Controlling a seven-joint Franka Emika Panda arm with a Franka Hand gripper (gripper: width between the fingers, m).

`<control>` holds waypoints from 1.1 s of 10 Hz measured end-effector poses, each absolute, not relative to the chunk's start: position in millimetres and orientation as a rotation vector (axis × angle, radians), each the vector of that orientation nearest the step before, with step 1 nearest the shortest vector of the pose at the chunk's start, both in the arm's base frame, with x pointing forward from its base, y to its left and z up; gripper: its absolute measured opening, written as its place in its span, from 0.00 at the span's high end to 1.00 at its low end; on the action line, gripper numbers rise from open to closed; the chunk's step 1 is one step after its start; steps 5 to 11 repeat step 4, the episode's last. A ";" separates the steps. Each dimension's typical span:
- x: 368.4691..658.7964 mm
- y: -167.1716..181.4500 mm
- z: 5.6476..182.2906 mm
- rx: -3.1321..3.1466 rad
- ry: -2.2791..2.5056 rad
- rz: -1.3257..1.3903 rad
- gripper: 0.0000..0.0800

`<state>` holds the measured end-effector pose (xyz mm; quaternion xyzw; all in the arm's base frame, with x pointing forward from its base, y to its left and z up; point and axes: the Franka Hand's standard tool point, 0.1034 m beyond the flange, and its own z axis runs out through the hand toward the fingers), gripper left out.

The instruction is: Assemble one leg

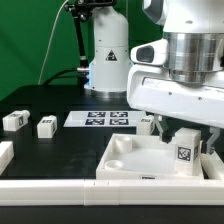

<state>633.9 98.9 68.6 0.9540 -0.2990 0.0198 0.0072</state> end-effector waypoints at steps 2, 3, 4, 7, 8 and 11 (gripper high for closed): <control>633.9 98.9 68.5 3.009 -0.844 0.061 0.20; 633.9 98.9 68.4 3.008 -0.847 0.061 0.19; 633.9 98.9 68.4 3.008 -0.847 0.061 0.19; 633.9 98.9 68.4 3.008 -0.847 0.061 0.19; 633.9 98.9 68.4 3.008 -0.847 0.061 0.19; 633.9 98.9 68.4 3.008 -0.847 0.061 0.19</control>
Offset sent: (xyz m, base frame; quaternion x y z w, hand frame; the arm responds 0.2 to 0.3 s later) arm 0.0000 0.0000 0.0000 0.0000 0.0000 0.0000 1.0000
